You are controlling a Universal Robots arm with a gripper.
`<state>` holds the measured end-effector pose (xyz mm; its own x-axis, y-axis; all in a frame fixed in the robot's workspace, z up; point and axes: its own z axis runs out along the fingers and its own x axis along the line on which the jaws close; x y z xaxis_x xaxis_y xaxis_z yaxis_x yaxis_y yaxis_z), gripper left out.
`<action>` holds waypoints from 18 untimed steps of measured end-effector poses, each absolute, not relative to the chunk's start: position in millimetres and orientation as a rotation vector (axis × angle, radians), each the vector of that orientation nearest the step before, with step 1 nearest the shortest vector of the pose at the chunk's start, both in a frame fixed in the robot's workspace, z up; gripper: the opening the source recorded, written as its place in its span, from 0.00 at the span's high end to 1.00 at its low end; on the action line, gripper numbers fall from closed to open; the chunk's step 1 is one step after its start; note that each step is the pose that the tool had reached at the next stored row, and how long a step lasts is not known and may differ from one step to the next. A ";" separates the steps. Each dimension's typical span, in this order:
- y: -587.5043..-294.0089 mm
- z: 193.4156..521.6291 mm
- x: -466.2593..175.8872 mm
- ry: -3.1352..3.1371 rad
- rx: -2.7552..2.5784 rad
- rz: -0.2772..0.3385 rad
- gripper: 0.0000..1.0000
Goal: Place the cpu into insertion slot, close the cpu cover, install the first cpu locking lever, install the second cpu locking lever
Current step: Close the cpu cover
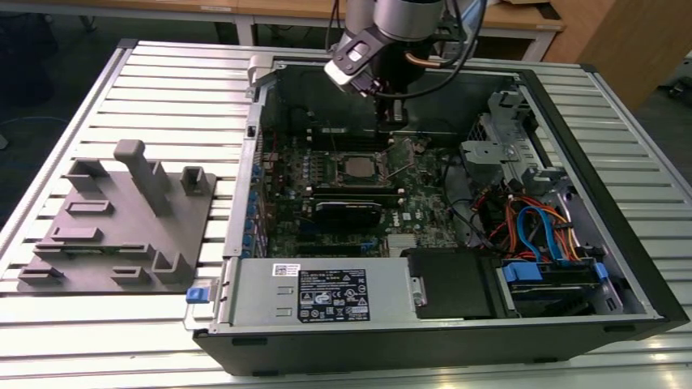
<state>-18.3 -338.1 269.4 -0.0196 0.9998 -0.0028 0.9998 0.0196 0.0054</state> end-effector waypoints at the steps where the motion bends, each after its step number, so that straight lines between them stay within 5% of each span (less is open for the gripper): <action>1: -338.1 269.4 -17.8 2.239 2.195 0.003 0.90; 18: -338.1 269.2 -10.4 2.239 2.196 0.003 0.90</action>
